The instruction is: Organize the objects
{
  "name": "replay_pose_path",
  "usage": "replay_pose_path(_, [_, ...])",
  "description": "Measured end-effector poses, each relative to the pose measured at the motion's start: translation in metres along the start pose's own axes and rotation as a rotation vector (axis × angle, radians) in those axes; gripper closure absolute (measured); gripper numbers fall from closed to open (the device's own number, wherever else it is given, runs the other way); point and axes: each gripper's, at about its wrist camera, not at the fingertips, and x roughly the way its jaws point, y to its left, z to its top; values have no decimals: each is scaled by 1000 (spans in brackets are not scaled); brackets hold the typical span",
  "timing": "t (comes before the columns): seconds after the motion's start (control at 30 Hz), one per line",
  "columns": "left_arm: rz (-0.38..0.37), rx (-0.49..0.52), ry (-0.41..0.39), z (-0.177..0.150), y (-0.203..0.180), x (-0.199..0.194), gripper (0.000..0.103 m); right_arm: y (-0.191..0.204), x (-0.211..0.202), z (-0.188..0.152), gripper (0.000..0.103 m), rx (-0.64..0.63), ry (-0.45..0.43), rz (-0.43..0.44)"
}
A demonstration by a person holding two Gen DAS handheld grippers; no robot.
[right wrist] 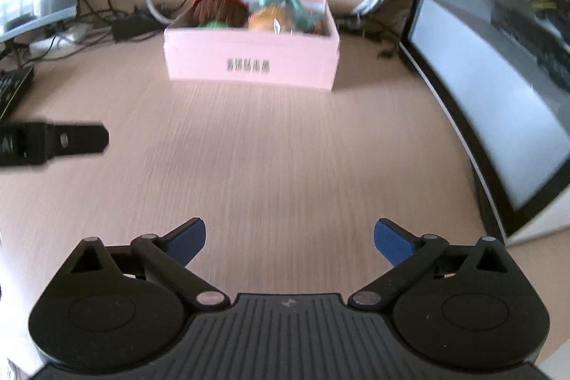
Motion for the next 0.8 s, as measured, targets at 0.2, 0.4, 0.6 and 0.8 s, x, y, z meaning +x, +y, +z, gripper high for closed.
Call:
replay_pose_path(0.2, [99, -39, 27, -37, -11, 0, 4, -25, 4, -17, 0, 59, 38, 39])
replay_pose_path(0.4, [170, -6, -60, -45, -27, 13, 4, -32, 24, -15, 0, 14, -3, 47])
replay_pose_path(0.6, [240, 83, -107, -34, -38, 43, 4, -30, 45, 7, 0, -32, -84, -20])
replay_pose_path(0.8, [268, 71, -124, -22, -35, 56, 4, -46, 66, 19, 0, 42, -141, 20])
